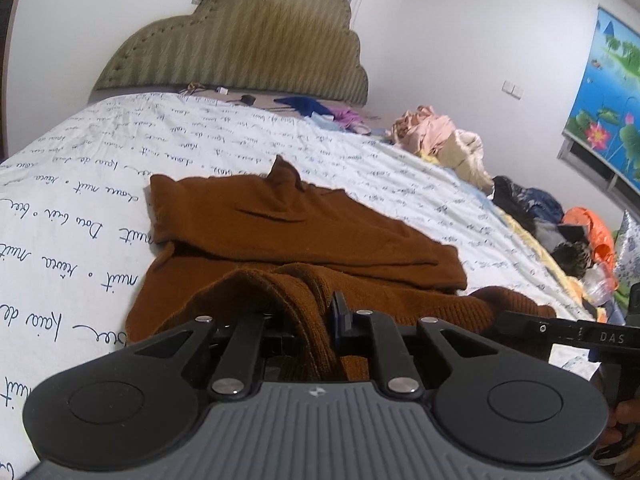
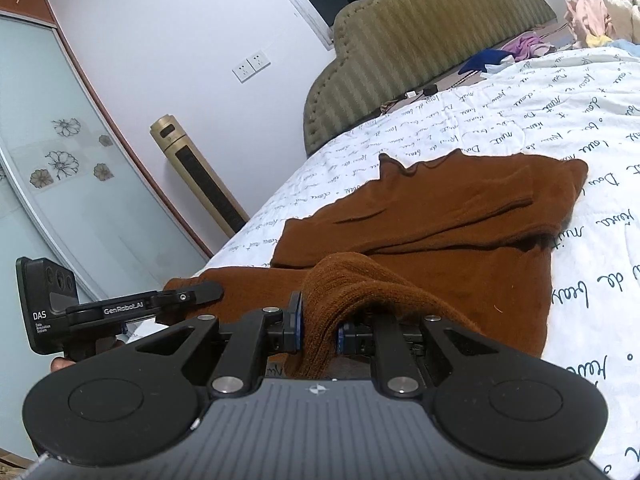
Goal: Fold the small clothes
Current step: 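Lift the held hem with both grippers and carry it toward the collar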
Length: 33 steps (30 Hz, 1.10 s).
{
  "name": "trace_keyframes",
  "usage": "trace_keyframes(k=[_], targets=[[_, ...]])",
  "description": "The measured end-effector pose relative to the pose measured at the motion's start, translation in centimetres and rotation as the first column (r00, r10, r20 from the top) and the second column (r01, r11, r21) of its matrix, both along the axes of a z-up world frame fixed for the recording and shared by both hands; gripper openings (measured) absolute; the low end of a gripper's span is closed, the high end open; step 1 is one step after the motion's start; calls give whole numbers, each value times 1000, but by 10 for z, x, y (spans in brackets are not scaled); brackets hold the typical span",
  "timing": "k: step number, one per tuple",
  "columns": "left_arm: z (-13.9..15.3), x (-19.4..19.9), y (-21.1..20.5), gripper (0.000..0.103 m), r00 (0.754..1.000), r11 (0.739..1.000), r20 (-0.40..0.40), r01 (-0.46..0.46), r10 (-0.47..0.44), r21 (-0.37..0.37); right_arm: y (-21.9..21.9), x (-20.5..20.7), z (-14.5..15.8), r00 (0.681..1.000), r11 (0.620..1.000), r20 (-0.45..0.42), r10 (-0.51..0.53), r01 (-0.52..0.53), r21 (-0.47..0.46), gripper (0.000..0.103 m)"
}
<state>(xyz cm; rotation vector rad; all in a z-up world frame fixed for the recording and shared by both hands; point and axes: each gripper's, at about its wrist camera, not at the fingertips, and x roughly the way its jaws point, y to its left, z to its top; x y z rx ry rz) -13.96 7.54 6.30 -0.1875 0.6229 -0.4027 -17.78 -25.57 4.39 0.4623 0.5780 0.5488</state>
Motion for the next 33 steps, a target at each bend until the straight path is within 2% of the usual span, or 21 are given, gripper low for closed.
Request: trace_keyframes(k=[4,18,33], targets=[[-5,4,-5,14,1000,999,-17,-10,10,37,0,2,-1,1000,1000,-5,-7,7,1,20],[-5,28,-9,14,996,995,-76,-41,48,91,3,17,4,1000,1000,6,-12,12,-22,20],[-4,41,-19,14,995,990,-92,-36,48,133,0,26,4,1000,999,7,-28,29,-27,20]])
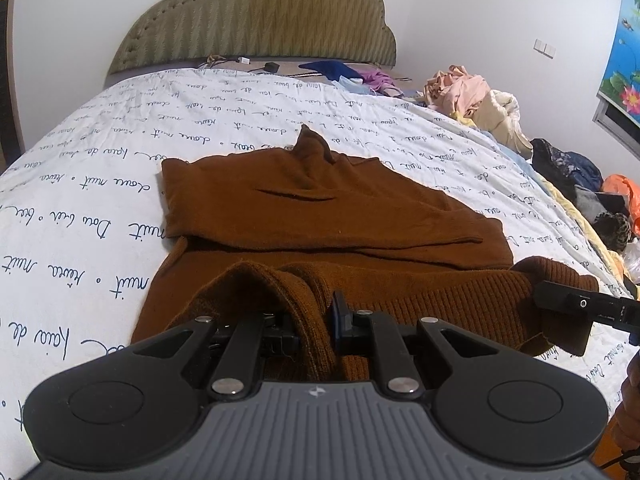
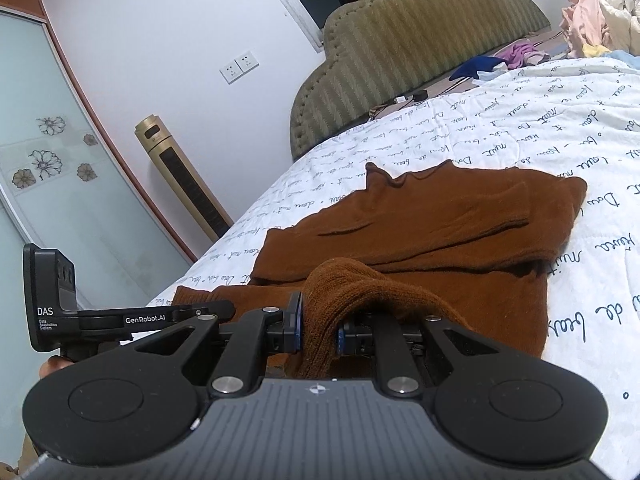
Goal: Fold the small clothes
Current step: 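Lift the held hem with both grippers and carry it toward the collar, then lower the hem onto the sweater near the collar with both grippers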
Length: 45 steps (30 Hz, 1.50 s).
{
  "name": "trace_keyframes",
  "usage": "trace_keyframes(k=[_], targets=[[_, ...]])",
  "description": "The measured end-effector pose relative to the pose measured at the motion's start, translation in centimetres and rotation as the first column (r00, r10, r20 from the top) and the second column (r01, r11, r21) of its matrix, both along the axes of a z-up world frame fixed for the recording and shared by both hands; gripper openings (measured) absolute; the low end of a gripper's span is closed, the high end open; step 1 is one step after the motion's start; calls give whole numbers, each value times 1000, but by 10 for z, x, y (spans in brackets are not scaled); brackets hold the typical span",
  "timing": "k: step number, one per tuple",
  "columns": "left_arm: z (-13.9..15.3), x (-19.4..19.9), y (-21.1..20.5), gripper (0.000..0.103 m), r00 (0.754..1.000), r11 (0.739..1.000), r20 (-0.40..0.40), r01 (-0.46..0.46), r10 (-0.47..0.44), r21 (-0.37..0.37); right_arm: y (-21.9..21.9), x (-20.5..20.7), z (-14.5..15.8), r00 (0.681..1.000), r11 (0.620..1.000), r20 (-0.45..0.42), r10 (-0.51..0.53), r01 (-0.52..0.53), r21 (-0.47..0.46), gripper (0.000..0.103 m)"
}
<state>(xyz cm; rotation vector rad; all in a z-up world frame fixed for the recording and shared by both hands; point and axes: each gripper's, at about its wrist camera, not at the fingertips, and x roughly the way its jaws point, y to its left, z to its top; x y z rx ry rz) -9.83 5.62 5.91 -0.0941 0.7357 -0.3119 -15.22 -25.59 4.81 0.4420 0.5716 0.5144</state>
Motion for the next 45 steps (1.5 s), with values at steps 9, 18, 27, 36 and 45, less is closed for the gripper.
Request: trace_keyframes(k=[9,18,27,36,45], targets=[[3,3,-3,14,1000,1000,3,0,0,10,-2,5,1,1000,1000,5,-8,8,-3,20],[9,8,-5,14,1000,1000,16,-2,2,17,-4,9,0,1000,1000,5,-19,19,-1,20],[17,25,-12,14,999,999,37,3,-5,41,-8,24,2,999,999,8,-38,39,-7,20],[23,59,-20,14,999,998,39,-2,-1,63,-15,60,3,997,997,-1,-73,73,12,20],[28,93,-33,14,999,994,41,6,-11,106,-20,95,8,995,995,17,-103,103,17,20]])
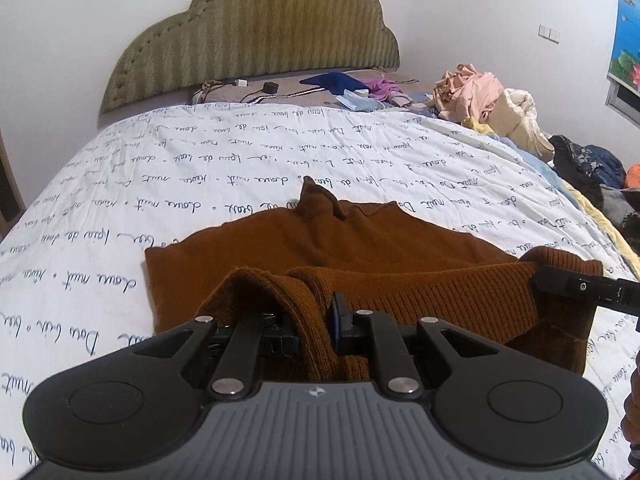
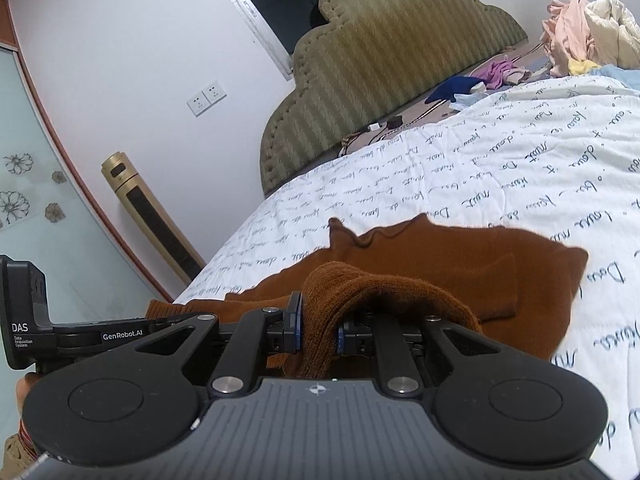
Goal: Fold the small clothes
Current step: 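Lower the hem onto the sweater near the collar with both grippers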
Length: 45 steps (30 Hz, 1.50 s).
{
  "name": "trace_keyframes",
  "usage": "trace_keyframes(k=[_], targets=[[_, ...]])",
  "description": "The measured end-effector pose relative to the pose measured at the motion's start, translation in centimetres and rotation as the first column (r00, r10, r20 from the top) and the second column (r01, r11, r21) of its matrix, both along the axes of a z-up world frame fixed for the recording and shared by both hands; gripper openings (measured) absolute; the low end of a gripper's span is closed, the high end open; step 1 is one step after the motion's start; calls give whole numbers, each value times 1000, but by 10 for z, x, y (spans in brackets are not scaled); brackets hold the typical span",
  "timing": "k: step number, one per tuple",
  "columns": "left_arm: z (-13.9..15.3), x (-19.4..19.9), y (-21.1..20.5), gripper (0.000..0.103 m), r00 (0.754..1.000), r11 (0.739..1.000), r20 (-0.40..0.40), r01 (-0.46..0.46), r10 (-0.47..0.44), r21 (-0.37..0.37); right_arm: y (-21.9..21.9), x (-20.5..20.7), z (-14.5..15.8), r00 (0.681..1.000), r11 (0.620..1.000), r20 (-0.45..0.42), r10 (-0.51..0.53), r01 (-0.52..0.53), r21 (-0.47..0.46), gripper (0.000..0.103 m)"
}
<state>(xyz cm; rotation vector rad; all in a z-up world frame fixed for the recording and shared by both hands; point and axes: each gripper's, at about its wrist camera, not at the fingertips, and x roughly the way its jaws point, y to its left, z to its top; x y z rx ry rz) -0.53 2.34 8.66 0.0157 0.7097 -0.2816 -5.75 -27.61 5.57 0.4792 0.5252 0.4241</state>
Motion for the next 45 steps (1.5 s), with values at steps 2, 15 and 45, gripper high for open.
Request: trace_keyframes(k=[2,15,45], targets=[[-1,9,-3,14,1000,1000,-6,3,-3,10,-2,8,-1,1000,1000,-5,-5,5,2,20],[-21,72,-16,14,997,999,-70,-13,16,46,-7,70,-22,997,1000,-71,-24,24,-6,20],[-67,158,37,27,943,961,-317,-171,97,-216,-24,144,-77,965,993,-262,-29,58,105,46]])
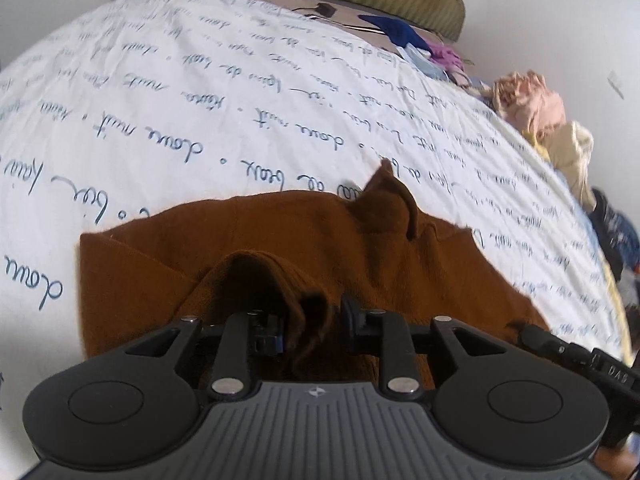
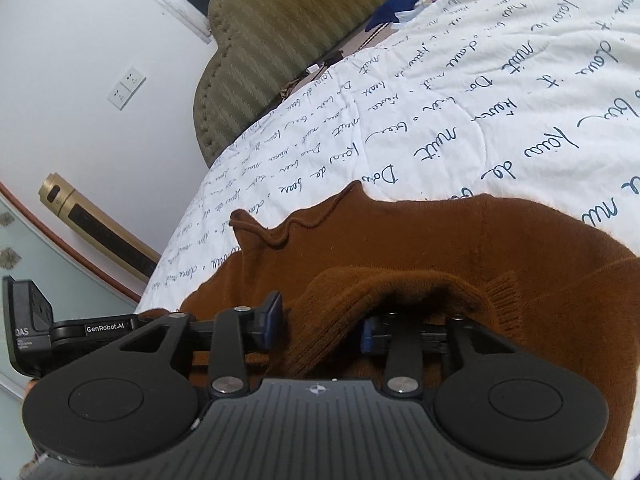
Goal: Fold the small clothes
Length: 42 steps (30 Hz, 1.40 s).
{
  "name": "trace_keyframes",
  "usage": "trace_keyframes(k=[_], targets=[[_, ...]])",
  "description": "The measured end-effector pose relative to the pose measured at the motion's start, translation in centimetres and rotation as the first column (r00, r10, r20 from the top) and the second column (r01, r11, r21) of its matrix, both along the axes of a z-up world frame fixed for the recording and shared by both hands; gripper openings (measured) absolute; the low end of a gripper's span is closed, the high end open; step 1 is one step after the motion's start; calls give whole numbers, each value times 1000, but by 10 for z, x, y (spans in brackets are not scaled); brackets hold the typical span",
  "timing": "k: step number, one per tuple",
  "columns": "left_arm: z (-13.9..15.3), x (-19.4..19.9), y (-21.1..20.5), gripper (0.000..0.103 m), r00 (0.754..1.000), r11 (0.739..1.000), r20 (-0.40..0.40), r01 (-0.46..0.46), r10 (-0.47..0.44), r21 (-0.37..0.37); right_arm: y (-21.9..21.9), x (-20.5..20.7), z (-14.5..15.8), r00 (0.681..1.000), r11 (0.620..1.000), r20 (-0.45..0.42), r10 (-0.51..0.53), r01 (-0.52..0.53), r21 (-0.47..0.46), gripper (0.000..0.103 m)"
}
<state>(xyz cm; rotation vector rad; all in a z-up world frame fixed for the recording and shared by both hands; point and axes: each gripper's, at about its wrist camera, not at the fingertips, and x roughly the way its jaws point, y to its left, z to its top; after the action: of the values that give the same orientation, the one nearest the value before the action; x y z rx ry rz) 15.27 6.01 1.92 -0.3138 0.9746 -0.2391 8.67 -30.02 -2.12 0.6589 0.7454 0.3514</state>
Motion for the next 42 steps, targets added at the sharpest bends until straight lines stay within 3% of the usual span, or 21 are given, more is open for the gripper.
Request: trace_keyframes(k=[4,6,8,11,19,23,27,31,33,35,38,42], targets=[[2,3,10,37,999,999,2,-48,48,-26,-8,2,0,1000,999,0,-27,27,26,53],[6,2,16,60,996,996,20,-87,88,-30,-13,4,-1,999,998,-3,-41,41,46,55],[9,3,22,67,991,991,38,-125,127,-44,-17,5,-2,998,997,-1,-57,57,57,58],[13,5,28,67,987,988,49,-150,152,-41,-24,7,-1,996,993,5,-92,91,70,64],[14,4,41,67,974,977,74,-213,213,-5,-41,10,-7,985,982,-9,-170,170,83,67],[19,-10,46,67,983,986,86,-165,162,31,-37,4,-2,988,986,7,-155,154,65,68],[33,-36,45,67,982,986,171,-102,79,130,-19,0,10,996,996,36,-86,85,24,72],[46,-57,36,67,955,972,267,68,-129,226,8,-1,14,999,1000,37,24,-24,4,79],[50,-68,30,67,916,941,310,163,-256,297,20,-2,15,997,998,34,63,-63,-7,79],[52,-81,25,67,855,892,358,229,-375,389,29,-4,15,996,996,30,85,-85,-10,79],[48,-98,16,67,774,793,360,282,-521,541,36,-9,15,994,994,17,109,-109,-6,80],[29,-116,-2,67,689,636,284,327,-666,699,47,-16,14,988,988,14,151,-150,-42,87]])
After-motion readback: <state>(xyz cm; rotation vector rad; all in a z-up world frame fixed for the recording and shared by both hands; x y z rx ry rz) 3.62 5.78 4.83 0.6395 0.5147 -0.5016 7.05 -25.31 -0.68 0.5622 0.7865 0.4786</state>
